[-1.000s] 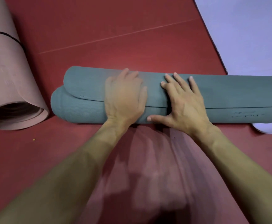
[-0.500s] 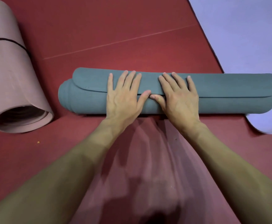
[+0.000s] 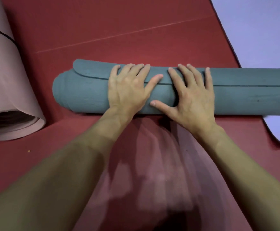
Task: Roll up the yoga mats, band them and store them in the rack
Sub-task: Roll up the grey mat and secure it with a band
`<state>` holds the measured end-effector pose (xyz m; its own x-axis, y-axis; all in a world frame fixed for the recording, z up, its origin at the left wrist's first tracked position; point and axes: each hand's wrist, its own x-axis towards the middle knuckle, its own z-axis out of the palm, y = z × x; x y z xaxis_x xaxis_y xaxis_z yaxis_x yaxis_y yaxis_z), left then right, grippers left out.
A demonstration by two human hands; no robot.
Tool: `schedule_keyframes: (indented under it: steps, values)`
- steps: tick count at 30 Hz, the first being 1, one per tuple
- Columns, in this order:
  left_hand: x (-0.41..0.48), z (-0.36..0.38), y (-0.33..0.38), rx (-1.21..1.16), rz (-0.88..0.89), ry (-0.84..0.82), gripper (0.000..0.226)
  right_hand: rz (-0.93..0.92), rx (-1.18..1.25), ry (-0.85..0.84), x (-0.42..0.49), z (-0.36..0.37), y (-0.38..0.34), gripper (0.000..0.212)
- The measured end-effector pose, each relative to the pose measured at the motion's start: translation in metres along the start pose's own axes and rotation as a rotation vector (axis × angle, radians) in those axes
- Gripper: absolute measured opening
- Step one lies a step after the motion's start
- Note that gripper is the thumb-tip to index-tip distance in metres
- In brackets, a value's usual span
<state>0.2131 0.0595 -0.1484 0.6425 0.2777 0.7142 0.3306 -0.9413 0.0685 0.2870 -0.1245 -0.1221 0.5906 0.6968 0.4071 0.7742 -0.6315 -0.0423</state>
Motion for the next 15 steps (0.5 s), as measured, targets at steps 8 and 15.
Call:
schedule_keyframes:
  steps: [8,15]
  values:
    - [0.0,-0.002,-0.005,0.052,0.135,-0.084,0.073,0.075,0.121,0.037,0.019,-0.002,0.005,0.091]
    - [0.012,-0.002,-0.005,0.081,0.196,0.043,0.063,0.076,0.163,0.141,0.025,-0.003,0.002,0.08]
